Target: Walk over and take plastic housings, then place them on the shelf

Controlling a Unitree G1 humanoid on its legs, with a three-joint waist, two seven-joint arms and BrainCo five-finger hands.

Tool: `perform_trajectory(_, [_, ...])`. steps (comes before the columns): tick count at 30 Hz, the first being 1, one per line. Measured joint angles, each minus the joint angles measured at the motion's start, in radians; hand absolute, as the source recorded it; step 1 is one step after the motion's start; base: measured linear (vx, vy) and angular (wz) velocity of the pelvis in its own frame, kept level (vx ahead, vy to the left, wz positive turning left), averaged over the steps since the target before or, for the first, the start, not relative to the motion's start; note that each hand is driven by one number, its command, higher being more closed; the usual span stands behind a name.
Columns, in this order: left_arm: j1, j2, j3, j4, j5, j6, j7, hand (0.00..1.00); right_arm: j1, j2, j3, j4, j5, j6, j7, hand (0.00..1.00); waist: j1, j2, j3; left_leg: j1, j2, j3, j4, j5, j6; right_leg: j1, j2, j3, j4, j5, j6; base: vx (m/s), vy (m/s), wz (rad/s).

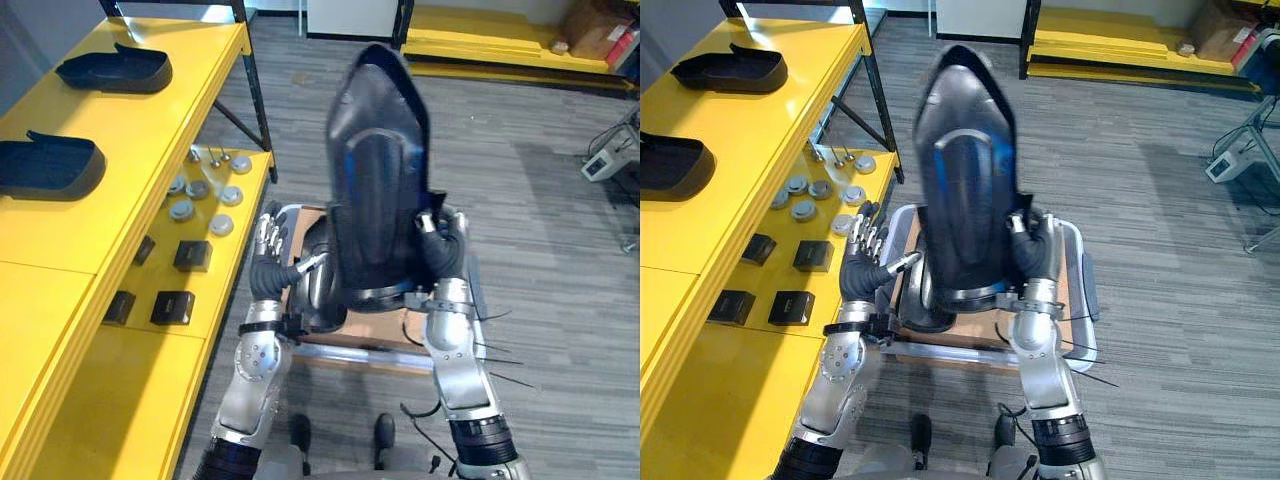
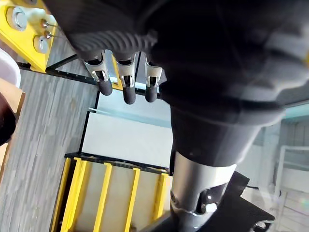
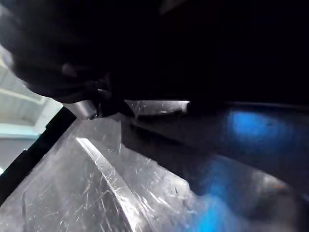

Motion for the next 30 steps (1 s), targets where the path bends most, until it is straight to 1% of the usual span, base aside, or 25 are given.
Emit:
perform_trajectory(2, [-0.005, 0.009, -0.001, 0.033, -0.006, 0.007, 0.019, 0.00, 0.000, -0.012, 0.015, 0.000, 0.000, 0.000, -0.001, 1.00, 0.000, 0.000, -0.014, 0.015, 0.001, 0.005, -0.026, 0.014, -0.001, 0.000, 0.001, 0.003, 0.000, -0.003, -0.002, -0.03, -0.017, -0.06])
perform_trajectory(4, [-0.012, 0.017, -0.012, 0.058, -0.008, 0.023, 0.020, 0.00, 0.000, -0.023, 0.033, 0.000, 0.001, 0.000, 0.002, 1.00, -0.002, 0.001, -0.024, 0.018, 0.001, 0.007, -0.037, 0.020, -0.002, -0.003, 0.002, 0.005, 0.000, -0.003, -0.002, -0.05, -0.018, -0.04])
perform_trajectory(5, [-0.020, 0.031, -0.050, 0.071, -0.012, 0.038, 0.020, 0.00, 0.000, -0.035, 0.086, 0.000, 0.009, -0.004, 0.006, 1.00, -0.004, 0.001, -0.031, 0.021, 0.002, 0.010, -0.047, 0.024, -0.006, -0.006, 0.003, 0.008, 0.000, -0.003, -0.002, -0.04, -0.014, -0.06])
perform_trajectory(7, [-0.035, 0.033, -0.106, 0.089, -0.015, 0.047, 0.013, 0.00, -0.001, -0.026, 0.150, -0.001, 0.016, -0.014, 0.018, 1.00, -0.005, 0.000, -0.036, 0.026, 0.003, 0.010, -0.061, 0.033, -0.005, -0.008, 0.005, 0.009, 0.000, -0.003, -0.002, -0.02, -0.008, -0.02])
perform_trajectory(9, [-0.035, 0.039, -0.118, 0.100, -0.017, 0.059, 0.014, 0.00, -0.009, -0.046, 0.149, -0.002, 0.009, -0.031, 0.022, 1.00, -0.003, -0.003, -0.041, 0.030, 0.003, 0.010, -0.067, 0.036, -0.005, -0.007, 0.004, 0.008, 0.000, -0.003, -0.002, -0.02, -0.006, 0.01])
perform_trajectory(12, [-0.035, 0.039, -0.119, 0.100, -0.017, 0.061, 0.015, 0.00, -0.009, -0.048, 0.149, 0.007, 0.010, -0.031, 0.022, 1.00, -0.002, -0.006, -0.061, 0.031, 0.002, 0.010, -0.067, 0.038, -0.003, -0.006, 0.003, 0.009, 0.000, -0.003, -0.002, 0.00, 0.000, 0.00])
perform_trajectory(16, [-0.037, 0.039, -0.118, 0.100, -0.015, 0.061, 0.015, 0.00, -0.009, -0.051, 0.140, 0.026, 0.008, -0.031, 0.021, 1.00, -0.001, -0.008, -0.065, 0.043, 0.002, 0.010, -0.069, 0.039, -0.002, 0.005, 0.003, 0.008, 0.000, -0.003, -0.002, 0.00, 0.000, 0.00])
perform_trajectory(20, [-0.037, 0.036, -0.108, 0.100, -0.013, 0.064, 0.014, 0.00, -0.007, -0.051, 0.112, 0.077, -0.002, -0.029, 0.022, 1.00, -0.001, -0.008, -0.066, 0.050, 0.002, 0.005, -0.088, 0.051, -0.003, 0.006, 0.003, 0.003, 0.001, -0.003, -0.002, -0.04, -0.010, 0.03])
perform_trajectory(23, [-0.030, 0.024, -0.072, 0.096, -0.001, 0.064, -0.006, 0.00, -0.007, -0.050, 0.067, 0.087, -0.005, -0.023, 0.021, 1.00, -0.001, -0.008, -0.066, 0.052, 0.002, -0.003, -0.088, 0.053, -0.004, 0.012, 0.003, -0.003, 0.001, -0.004, -0.002, -0.02, -0.008, 0.08])
perform_trajectory(27, [0.000, 0.023, -0.032, 0.080, 0.025, 0.062, -0.014, 0.00, -0.007, -0.050, -0.022, 0.088, -0.025, -0.002, 0.012, 1.00, 0.000, -0.008, -0.067, 0.059, 0.002, -0.011, -0.088, 0.053, -0.004, 0.023, 0.002, -0.010, 0.001, -0.008, 0.001, -0.01, -0.010, 0.06])
perform_trajectory(28, [0.011, 0.023, -0.019, 0.077, 0.036, 0.062, -0.026, 0.00, -0.007, -0.051, -0.049, 0.088, -0.028, 0.002, 0.002, 1.00, 0.000, -0.008, -0.067, 0.058, 0.002, -0.013, -0.088, 0.054, -0.005, 0.023, 0.002, -0.012, 0.001, -0.008, 0.002, -0.01, -0.011, 0.03])
perform_trajectory(30, [0.044, 0.022, 0.001, 0.053, 0.039, 0.061, -0.029, 0.00, -0.006, -0.051, -0.083, 0.088, -0.032, 0.002, -0.005, 1.00, -0.001, -0.008, -0.067, 0.059, 0.002, -0.015, -0.088, 0.054, -0.005, 0.024, 0.002, -0.013, 0.001, -0.008, 0.002, -0.01, -0.005, 0.02])
